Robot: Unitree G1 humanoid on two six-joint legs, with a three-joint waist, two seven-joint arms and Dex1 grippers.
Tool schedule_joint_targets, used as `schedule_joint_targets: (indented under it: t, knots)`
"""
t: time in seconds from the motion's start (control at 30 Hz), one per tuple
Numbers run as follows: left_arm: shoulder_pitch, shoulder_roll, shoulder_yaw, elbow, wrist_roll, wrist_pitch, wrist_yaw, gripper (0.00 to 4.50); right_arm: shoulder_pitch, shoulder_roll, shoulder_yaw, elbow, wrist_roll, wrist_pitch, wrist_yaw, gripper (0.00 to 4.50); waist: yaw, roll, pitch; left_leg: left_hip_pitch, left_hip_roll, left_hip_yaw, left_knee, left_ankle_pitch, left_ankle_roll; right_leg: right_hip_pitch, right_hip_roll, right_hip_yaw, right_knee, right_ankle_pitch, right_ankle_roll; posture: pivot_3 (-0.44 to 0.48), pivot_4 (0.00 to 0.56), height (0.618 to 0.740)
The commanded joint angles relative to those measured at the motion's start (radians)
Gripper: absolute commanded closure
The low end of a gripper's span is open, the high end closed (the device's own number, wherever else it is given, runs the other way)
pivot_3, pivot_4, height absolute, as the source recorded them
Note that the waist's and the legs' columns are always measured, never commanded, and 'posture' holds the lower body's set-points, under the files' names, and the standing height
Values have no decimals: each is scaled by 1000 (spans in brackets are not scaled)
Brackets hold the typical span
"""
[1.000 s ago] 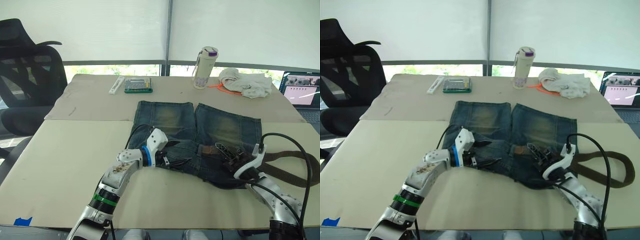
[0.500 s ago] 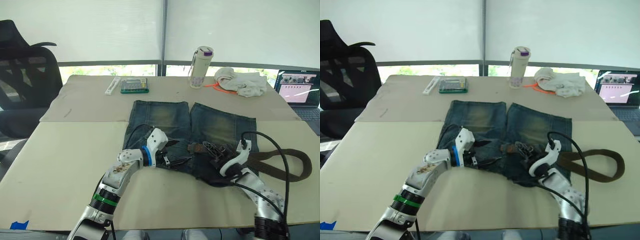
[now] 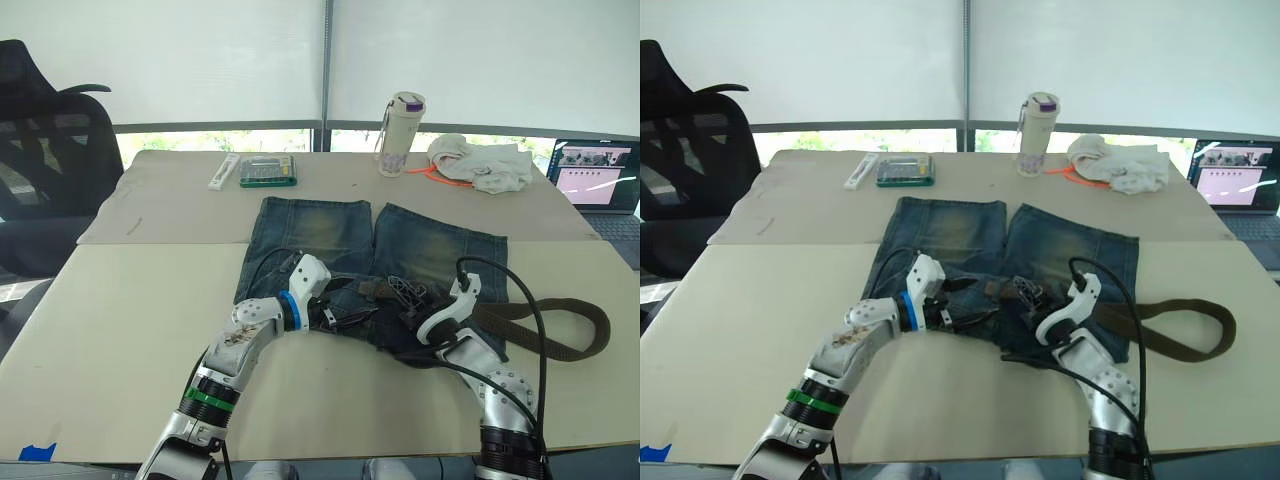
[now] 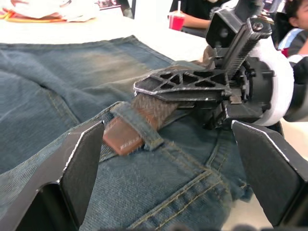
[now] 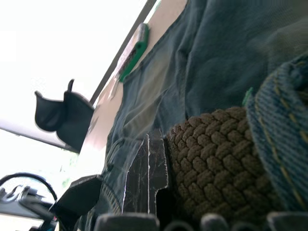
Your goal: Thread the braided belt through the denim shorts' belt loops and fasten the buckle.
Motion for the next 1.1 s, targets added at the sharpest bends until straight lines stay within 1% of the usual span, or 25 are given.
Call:
schedule_joint_targets:
  t: [0.03,0.1,0.17,0.2,0.3,0.4,0.47,0.67,0.83,1.0,1.03,1.07,1.1]
  knots:
    - [-9,-33,61,-3,-57,26,36,26,14,6,64,-47,1,34,59,4500,0,0,0,0,0,0,0,0,0,0,0,0,0,0,0,0,150,737]
    - [-12,-45,85,10,-71,36,54,26,-11,48,10,4,3,-24,12,4500,-4,0,0,1,1,0,0,0,0,0,0,0,0,0,0,0,150,737]
    - [-15,-76,135,26,-118,74,93,26,-21,67,-6,18,16,-32,24,4500,-2,0,0,1,1,0,0,0,0,0,1,0,0,0,0,0,150,737]
    - [-17,-92,160,32,-143,97,112,26,-23,72,-5,20,16,-32,30,4500,-1,0,0,1,1,0,0,0,0,0,1,0,0,0,0,0,150,737]
    - [-14,-114,201,35,-200,172,133,26,-21,63,57,22,-92,-75,70,4500,-3,0,0,0,1,0,0,0,0,0,0,0,0,0,0,0,150,737]
    - [-19,-133,247,38,-268,251,158,26,-36,121,19,17,-21,-105,107,4500,-4,0,0,1,1,0,0,0,0,0,1,0,0,0,0,0,150,737]
    - [-26,-142,269,43,-295,282,174,26,-39,128,14,18,-17,-110,128,4500,-3,0,0,1,1,0,0,0,-1,0,1,0,0,0,0,0,150,737]
    - [-32,-171,278,58,-333,355,203,26,-23,124,39,-9,-8,-92,228,4500,-3,0,0,0,0,0,0,0,-1,0,1,0,0,0,0,0,150,737]
    - [-39,-182,283,72,-325,341,229,26,-27,134,23,3,6,-104,217,4500,-2,0,0,0,0,0,0,1,-1,0,1,0,0,0,0,0,150,737]
    - [-38,-197,300,53,-366,350,223,26,-31,114,32,13,-23,-106,218,4500,-2,0,0,0,0,0,0,1,-1,0,1,0,0,0,0,0,150,737]
    - [-38,-200,305,52,-370,347,226,592,-33,112,31,18,-30,-111,213,4500,-2,0,0,0,0,0,0,1,-1,0,1,0,0,0,0,0,150,737]
    - [-38,-201,308,52,-374,345,229,847,-35,112,28,24,-32,-115,209,4500,-2,0,0,0,0,0,0,1,-1,0,1,0,0,0,0,0,150,737]
    - [-38,-203,314,53,-379,344,232,1204,-37,113,23,28,-33,-119,204,4500,-2,0,0,0,0,0,0,1,-1,0,1,0,0,0,0,0,150,737]
